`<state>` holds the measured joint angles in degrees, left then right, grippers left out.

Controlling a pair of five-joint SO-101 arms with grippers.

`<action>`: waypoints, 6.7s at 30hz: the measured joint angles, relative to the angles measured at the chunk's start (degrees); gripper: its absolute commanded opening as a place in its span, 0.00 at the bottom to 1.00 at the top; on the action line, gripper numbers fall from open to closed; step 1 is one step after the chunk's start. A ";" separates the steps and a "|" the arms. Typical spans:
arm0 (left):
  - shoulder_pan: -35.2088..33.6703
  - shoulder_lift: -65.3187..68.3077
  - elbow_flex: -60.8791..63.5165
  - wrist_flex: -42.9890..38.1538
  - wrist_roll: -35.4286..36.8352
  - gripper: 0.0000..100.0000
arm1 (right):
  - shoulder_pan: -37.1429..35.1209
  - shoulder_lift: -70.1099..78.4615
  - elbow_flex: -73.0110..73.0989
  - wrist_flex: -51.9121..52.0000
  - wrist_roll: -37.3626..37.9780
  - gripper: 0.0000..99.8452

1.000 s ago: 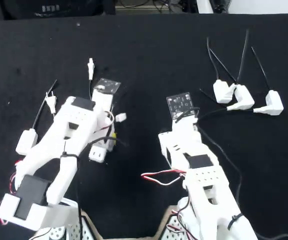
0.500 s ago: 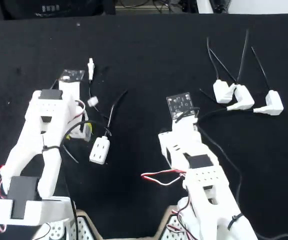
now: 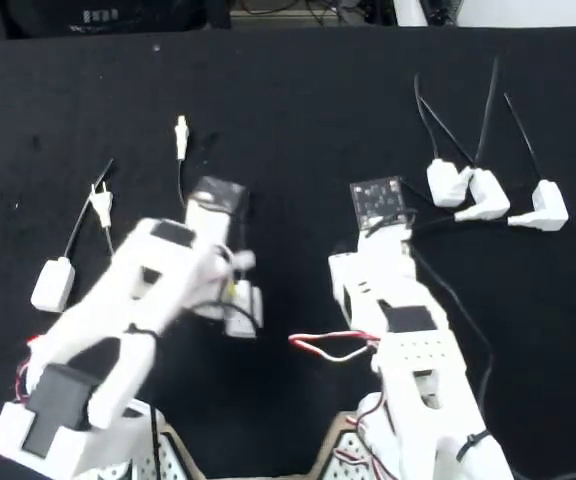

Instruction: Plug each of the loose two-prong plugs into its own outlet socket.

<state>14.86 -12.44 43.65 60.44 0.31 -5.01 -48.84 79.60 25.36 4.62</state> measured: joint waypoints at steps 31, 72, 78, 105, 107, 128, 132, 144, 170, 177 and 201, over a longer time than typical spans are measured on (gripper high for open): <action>3.96 10.90 -4.48 -25.85 14.33 0.23 | 0.00 0.00 0.00 0.00 0.00 0.24; -14.24 -21.71 2.64 7.12 -8.97 0.23 | 0.00 0.00 0.00 0.00 0.00 0.24; -14.68 -25.32 7.03 18.02 -29.71 0.21 | 0.00 0.00 0.00 0.00 0.00 0.24; 7.74 -25.85 28.13 -24.09 4.13 0.22 | 0.00 0.00 0.00 0.00 0.00 0.24; 7.74 -25.85 28.13 -25.67 4.48 0.22 | 0.00 0.00 0.00 0.00 0.00 0.24; -11.87 -0.62 7.21 -28.31 17.93 0.21 | 3.16 0.00 -0.09 0.00 0.00 0.24; -13.98 4.13 5.01 -28.04 19.78 0.21 | 3.16 0.00 -0.09 0.00 0.00 0.24; -26.29 4.31 -2.90 -7.91 15.82 0.21 | 3.16 0.00 -0.26 0.00 0.00 0.24; -35.08 25.05 -36.48 -1.41 -4.13 0.21 | 3.16 0.00 -0.26 0.00 0.00 0.24; -35.08 31.65 -43.34 -2.11 -4.31 0.21 | 3.16 0.00 -0.26 0.00 0.00 0.24; -32.18 41.23 -54.51 7.03 -4.40 0.03 | 1.85 0.00 -0.26 0.00 0.00 0.24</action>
<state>-17.32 28.79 -10.86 67.47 -4.09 -3.16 -48.84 79.34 25.36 4.62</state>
